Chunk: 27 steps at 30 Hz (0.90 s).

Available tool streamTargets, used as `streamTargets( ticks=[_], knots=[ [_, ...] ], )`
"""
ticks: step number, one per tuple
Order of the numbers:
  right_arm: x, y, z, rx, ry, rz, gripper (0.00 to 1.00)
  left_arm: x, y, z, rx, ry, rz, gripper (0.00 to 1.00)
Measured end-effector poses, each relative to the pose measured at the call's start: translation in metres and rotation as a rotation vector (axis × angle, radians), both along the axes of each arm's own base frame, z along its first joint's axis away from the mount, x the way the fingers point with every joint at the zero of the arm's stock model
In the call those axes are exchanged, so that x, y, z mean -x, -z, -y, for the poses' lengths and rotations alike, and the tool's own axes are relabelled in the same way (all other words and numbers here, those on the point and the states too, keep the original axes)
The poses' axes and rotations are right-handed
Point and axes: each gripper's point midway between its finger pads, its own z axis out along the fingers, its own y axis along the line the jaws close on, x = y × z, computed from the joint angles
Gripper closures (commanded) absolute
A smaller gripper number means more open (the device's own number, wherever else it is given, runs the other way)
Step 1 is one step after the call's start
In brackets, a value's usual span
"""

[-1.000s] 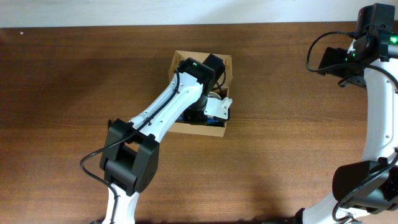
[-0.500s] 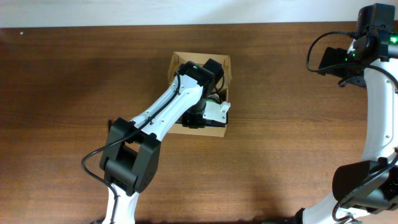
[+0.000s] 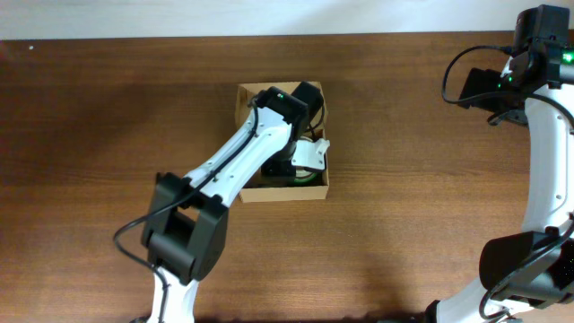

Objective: Pack container
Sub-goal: 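Lower the blue pen into the box and open the left gripper, then withdraw the left gripper and grasp the black Sharpie marker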

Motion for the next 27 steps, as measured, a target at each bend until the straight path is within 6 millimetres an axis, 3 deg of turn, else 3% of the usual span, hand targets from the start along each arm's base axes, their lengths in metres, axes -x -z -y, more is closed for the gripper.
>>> streamTargets(
  ticks=[3, 8, 10, 13, 16, 19, 21, 24, 27],
  knots=[
    [0.0, 0.0, 0.0, 0.0, 0.0, 0.0, 0.01, -0.012, -0.04, -0.003, 0.032, -0.056, 0.141, 0.49],
    [0.0, 0.0, 0.0, 0.0, 0.0, 0.0, 0.01, -0.014, -0.152, -0.017, 0.185, -0.168, 0.427, 0.49],
    [0.0, 0.0, 0.0, 0.0, -0.001, 0.0, 0.01, -0.012, -0.2, -0.038, 0.247, -0.25, 0.556, 0.49],
    [0.0, 0.0, 0.0, 0.0, 0.0, 0.0, 0.01, -0.013, -0.238, -0.092, 0.258, -0.471, 0.677, 0.5],
    [0.0, 0.0, 0.0, 0.0, 0.0, 0.0, 0.01, -0.006, -0.229, -0.157, 0.188, -0.735, 0.645, 0.54],
    [0.0, 0.0, 0.0, 0.0, 0.0, 0.0, 0.01, -0.005, -0.194, -0.208, 0.142, -0.96, 0.549, 0.54],
    [0.0, 0.0, 0.0, 0.0, 0.0, 0.0, 0.01, -0.007, -0.173, -0.223, 0.151, -1.038, 0.508, 0.53],
    [0.0, 0.0, 0.0, 0.0, 0.0, 0.0, 0.01, 0.002, -0.122, -0.246, 0.151, -1.152, 0.394, 0.5],
    [0.0, 0.0, 0.0, 0.0, 0.001, 0.0, 0.01, 0.016, -0.071, -0.257, 0.158, -1.223, 0.294, 0.5]
  ],
)
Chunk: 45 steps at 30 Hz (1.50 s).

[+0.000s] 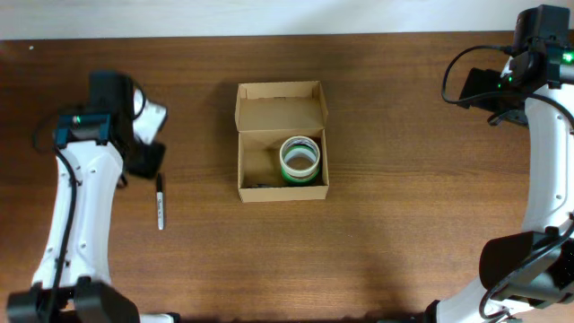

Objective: Pack container
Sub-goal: 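Withdraw the left gripper and grasp the black Sharpie marker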

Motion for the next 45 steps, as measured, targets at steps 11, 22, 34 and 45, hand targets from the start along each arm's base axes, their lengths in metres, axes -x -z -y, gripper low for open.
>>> streamTargets(
  ticks=[11, 22, 34, 45],
  knots=[
    [0.0, 0.0, 0.0, 0.0, -0.001, 0.0, 0.01, 0.015, 0.065, 0.017, 0.119, -0.046, -0.049, 0.55],
    [0.0, 0.0, 0.0, 0.0, -0.001, 0.0, 0.01, 0.017, 0.067, 0.001, 0.055, -0.182, -0.048, 0.55],
    [0.0, 0.0, 0.0, 0.0, -0.001, 0.0, 0.01, 0.03, 0.122, -0.015, 0.068, -0.247, -0.235, 0.55],
    [0.0, 0.0, 0.0, 0.0, -0.001, 0.0, 0.01, 0.038, 0.159, -0.008, 0.102, -0.247, -0.351, 0.61]
  ],
)
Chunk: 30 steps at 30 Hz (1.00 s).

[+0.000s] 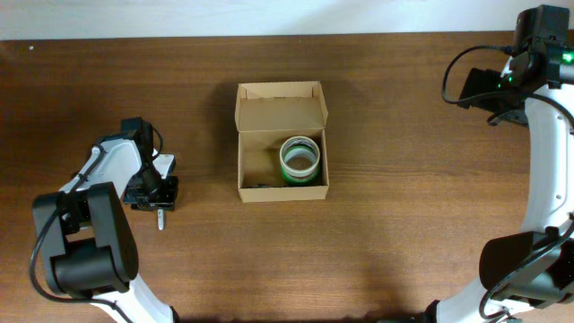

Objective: Pack container
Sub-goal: 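Withdraw the left gripper and grasp the black Sharpie marker, then lift the black marker and carry it over the box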

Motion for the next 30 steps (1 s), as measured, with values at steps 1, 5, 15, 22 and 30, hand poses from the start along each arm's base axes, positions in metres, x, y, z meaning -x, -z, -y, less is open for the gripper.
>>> streamTargets(
  ticks=[1, 5, 15, 22, 30],
  knots=[
    [0.0, 0.0, 0.0, 0.0, 0.0, -0.001, 0.01, 0.0, 0.0, 0.0, 0.0, -0.003, -0.003, 0.68],
    [0.0, 0.0, 0.0, 0.0, 0.0, 0.0, 0.01, -0.001, 0.002, -0.001, -0.002, -0.011, -0.021, 0.96],
    [0.0, 0.0, 0.0, 0.0, 0.0, 0.0, 0.01, -0.003, 0.001, -0.002, 0.007, -0.019, -0.029, 0.98],
    [0.0, 0.0, 0.0, 0.0, 0.001, 0.0, 0.01, -0.031, -0.019, 0.002, 0.049, 0.001, 0.035, 0.98],
    [0.0, 0.0, 0.0, -0.001, 0.0, 0.0, 0.01, -0.092, -0.132, 0.011, 0.087, 0.144, 0.266, 0.98]
  ],
)
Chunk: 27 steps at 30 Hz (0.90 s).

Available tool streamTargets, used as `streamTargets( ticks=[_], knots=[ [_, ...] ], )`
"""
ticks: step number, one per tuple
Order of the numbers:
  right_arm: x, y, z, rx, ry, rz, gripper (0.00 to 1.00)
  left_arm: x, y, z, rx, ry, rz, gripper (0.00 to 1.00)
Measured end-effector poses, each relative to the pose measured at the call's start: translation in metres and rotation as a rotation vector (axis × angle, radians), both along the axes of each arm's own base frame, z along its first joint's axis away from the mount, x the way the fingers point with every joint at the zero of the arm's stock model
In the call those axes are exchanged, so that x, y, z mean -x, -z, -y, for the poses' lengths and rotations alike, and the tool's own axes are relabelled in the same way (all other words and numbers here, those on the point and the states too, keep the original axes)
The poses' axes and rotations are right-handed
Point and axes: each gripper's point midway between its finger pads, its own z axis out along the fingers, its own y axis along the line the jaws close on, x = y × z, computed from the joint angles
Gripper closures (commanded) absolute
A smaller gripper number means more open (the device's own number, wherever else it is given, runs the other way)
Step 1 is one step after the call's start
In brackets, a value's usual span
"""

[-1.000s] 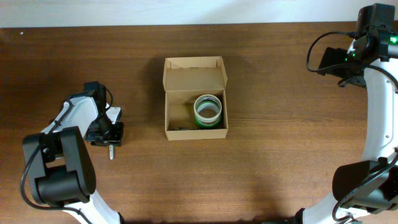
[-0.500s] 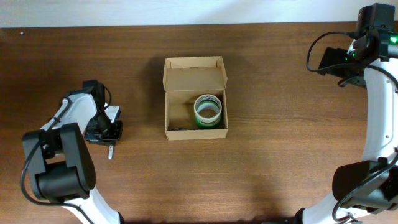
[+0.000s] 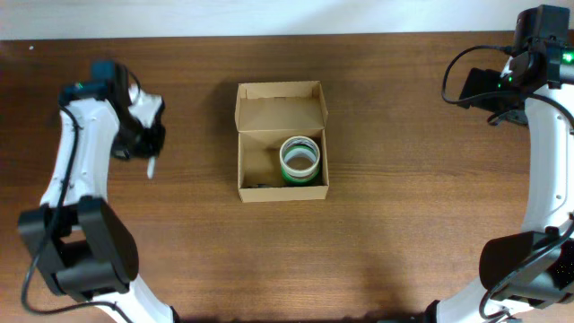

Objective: Pack container
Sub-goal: 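Lift the black marker and carry it over the box, then lower the black marker into the box with the left gripper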

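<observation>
An open cardboard box stands mid-table with its lid folded back. Inside at the right lies a green and white tape roll; a small dark item rests along the front wall. My left gripper hovers left of the box, shut on a marker whose light end pokes out below the fingers. The rest of the marker is hidden by the gripper. My right gripper sits at the far right rear, away from the box; its fingers are too dark to read.
The wooden table runs under everything, with a pale wall strip along its far edge. The left arm's base stands at the front left and the right arm's base at the front right.
My left gripper was down on the marker on the table left of the box. Now it is farther back and higher, with the marker off the table in its fingers. The right arm is unchanged.
My left gripper first reached into the box over the tape roll. Then it was back at the far left, the roll left in the box and a marker lying on the table. Later it closed down on the marker, and now holds it lifted.
</observation>
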Motion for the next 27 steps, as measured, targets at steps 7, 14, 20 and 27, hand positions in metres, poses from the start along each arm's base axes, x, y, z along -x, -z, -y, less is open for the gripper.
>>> streamTargets(
  ticks=[7, 14, 20, 27],
  knots=[
    [0.0, 0.0, 0.0, 0.0, 0.0, 0.0, 0.01, 0.005, -0.102, 0.073, -0.046, 0.401, 0.115, 0.98],
    [0.0, 0.0, 0.0, 0.0, 0.0, 0.0, 0.01, 0.031, -0.118, 0.179, -0.163, 0.86, 0.146, 0.98],
    [0.0, 0.0, 0.0, 0.0, 0.0, 0.0, 0.01, 0.064, -0.116, 0.248, -0.213, 1.236, 0.17, 0.99],
    [0.0, 0.0, 0.0, 0.001, 0.0, 0.0, 0.01, 0.075, -0.083, 0.263, -0.237, 1.387, 0.033, 0.98]
  ],
)
